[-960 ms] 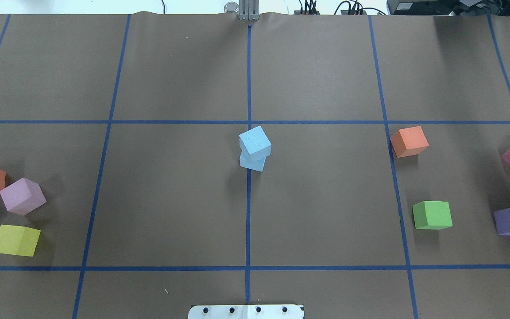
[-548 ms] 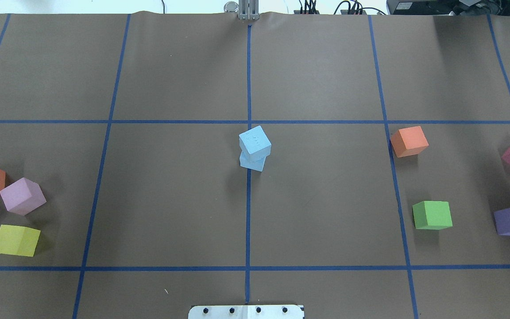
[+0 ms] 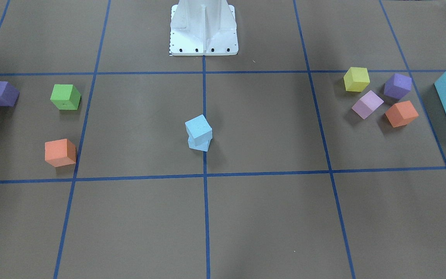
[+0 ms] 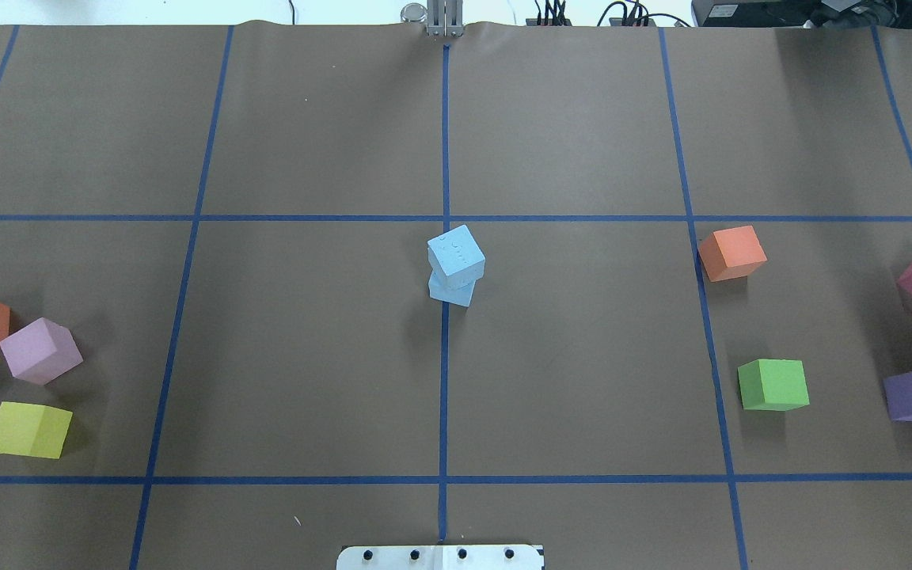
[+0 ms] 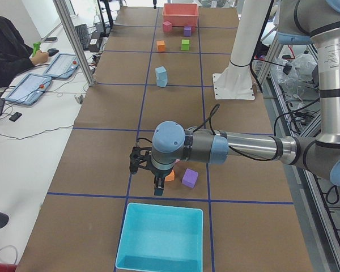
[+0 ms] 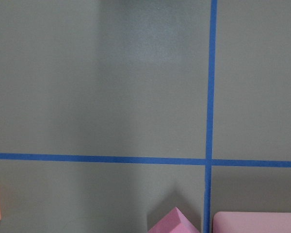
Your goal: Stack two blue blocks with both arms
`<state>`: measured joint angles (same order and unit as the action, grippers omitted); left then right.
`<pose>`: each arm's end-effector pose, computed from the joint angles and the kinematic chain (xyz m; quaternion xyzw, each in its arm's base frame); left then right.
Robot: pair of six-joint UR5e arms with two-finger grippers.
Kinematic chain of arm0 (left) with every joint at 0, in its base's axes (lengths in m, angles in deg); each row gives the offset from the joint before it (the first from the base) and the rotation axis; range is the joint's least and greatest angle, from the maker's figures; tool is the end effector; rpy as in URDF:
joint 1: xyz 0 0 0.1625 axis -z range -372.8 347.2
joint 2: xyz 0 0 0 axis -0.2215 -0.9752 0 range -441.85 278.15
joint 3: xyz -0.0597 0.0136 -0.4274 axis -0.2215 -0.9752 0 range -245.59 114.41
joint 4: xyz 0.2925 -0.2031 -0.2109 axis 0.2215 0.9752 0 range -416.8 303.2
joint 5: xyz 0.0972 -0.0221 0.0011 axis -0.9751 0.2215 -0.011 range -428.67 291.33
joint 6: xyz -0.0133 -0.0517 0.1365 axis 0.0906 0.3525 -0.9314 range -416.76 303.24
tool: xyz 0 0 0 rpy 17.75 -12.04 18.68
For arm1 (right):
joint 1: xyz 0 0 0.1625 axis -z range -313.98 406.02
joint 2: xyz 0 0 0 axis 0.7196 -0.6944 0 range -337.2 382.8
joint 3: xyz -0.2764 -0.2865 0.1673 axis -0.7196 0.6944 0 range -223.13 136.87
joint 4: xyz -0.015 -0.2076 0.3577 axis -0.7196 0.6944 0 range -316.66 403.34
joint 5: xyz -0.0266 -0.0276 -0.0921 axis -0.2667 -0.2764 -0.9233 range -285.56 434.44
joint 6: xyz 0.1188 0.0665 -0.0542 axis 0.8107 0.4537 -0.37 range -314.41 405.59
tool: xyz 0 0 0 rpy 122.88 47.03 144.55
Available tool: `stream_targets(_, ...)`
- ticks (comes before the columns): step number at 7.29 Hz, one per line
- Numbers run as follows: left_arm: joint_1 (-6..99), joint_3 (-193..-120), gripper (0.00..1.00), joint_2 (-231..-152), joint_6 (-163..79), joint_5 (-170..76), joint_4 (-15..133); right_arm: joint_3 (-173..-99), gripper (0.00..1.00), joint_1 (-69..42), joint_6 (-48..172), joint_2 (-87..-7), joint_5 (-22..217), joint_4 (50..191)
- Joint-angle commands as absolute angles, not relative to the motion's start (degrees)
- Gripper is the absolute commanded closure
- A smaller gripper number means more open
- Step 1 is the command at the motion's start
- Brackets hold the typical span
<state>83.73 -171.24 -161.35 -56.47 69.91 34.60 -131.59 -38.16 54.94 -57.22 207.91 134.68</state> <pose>-0.0712 -0.4163 0.6368 0.0744 0.4072 -0.0306 0.9098 -0.0258 -0.5749 0.6235 0.0083 -0.3740 0.0056 0.9274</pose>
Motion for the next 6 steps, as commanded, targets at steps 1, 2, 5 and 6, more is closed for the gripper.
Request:
stream_targets(1,83.8,-168.79,0.02,-162.34,-56.5,69.85,34.78,-130.49,0.0,-38.09,54.99,-57.0,207.77,134.57)
stream_targets(2,83.8,-166.68,0.02,-163.31,-57.02,69.85,35.13,-130.23,0.0,-38.0,55.08,-57.0,207.77,134.57)
stream_targets(5,83.8,-166.13,0.02,-163.85,-57.02,69.85,35.13,-130.23,0.0,-38.0,55.08,-57.0,207.77,134.57)
stream_targets(6,83.8,-166.13,0.02,-163.85,-57.02,69.85,35.13,-130.23,0.0,-38.0,55.08,-57.0,207.77,134.57)
